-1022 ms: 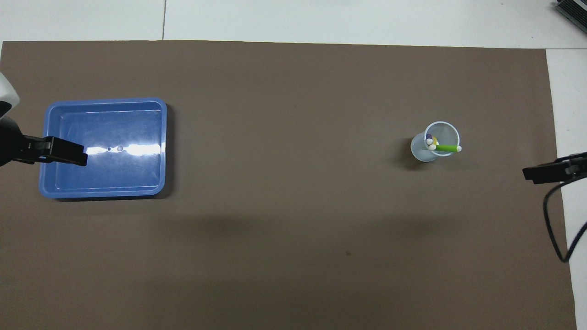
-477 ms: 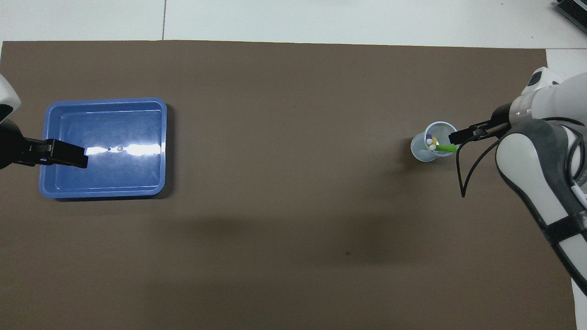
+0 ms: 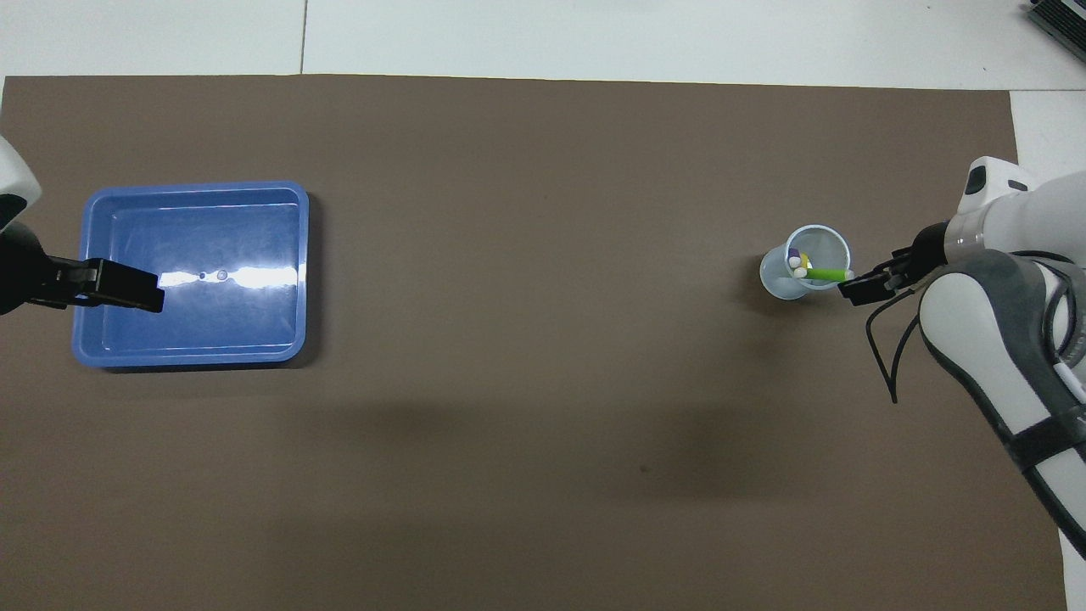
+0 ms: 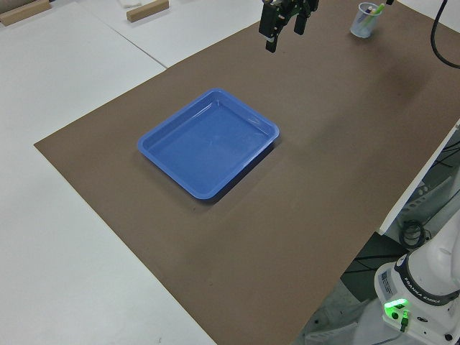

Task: Right arm passes pens to left for tray arrangement
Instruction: 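Reach the right gripper to the white cup and grasp the green pen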

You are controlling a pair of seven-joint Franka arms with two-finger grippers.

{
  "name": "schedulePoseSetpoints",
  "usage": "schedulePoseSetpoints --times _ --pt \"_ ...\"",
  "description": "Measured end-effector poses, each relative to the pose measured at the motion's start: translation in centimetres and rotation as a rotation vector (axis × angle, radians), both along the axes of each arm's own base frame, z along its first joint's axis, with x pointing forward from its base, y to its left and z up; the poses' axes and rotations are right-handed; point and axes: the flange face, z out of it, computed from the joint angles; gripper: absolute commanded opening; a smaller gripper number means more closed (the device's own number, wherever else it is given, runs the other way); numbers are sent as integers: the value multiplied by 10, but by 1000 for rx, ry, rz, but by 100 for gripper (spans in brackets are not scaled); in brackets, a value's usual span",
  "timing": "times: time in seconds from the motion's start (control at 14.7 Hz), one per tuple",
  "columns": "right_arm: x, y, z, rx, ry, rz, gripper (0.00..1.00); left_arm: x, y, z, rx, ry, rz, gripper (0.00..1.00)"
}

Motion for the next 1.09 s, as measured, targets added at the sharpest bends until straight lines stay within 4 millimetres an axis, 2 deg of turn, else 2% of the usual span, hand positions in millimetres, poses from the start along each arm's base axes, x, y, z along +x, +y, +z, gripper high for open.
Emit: schedulePoseSetpoints --times 0.14,0.41,0.48,0.54,1.09 --pt "-2 2 5 2 -2 1 76 0 0 -1 0 -1 0 100" --pt "-2 7 13 5 -28 3 72 1 0 -2 0 -3 0 100" --pt "0 8 15 4 -46 1 67 1 0 -2 0 -3 0 100" --pt "2 9 16 4 -61 0 66 1 0 -2 0 -3 0 100" --pt "8 22 -6 8 -72 3 60 1 0 -2 0 -3 1 100"
